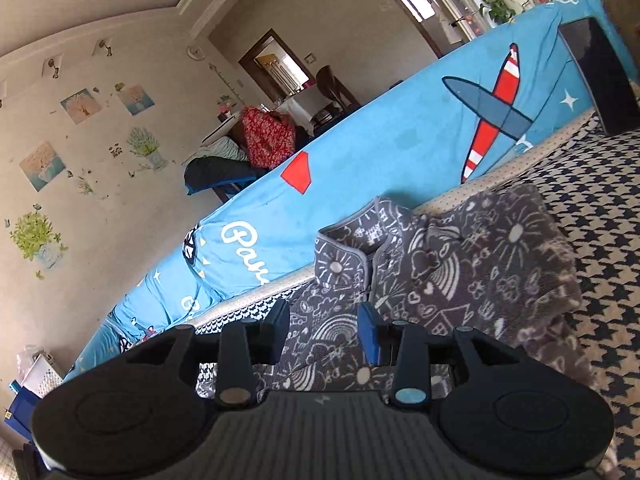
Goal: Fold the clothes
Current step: 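Carry the sleeve with the right tool across the jacket body and lay it down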
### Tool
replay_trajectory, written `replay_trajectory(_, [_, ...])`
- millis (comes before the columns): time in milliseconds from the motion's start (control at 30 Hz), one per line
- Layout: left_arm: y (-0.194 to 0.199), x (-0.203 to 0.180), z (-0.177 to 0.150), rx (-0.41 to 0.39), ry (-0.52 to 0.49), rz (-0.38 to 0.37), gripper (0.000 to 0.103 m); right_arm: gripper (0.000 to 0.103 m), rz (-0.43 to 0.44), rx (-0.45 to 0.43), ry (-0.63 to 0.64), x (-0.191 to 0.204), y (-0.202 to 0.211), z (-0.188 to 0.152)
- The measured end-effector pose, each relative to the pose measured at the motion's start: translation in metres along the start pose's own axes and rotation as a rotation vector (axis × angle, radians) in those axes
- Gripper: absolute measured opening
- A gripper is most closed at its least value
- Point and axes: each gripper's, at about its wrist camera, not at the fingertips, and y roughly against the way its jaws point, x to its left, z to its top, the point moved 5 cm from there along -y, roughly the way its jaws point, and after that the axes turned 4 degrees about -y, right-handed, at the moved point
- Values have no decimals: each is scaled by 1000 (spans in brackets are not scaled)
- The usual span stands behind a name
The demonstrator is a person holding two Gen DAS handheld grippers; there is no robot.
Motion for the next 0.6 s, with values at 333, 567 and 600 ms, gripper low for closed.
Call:
replay_trajectory(333, [-30,-4,17,22,73,-85,103,50,-89,-45,-79,-39,32,19])
replay_trajectory(567, [-52,-6,35,22,103,-82,103,54,-104,-42,-78,-47,42,21])
replay_trajectory(600, [-56,-6,36,27,106,-81,103,54,-114,-38,-73,-48,42,21])
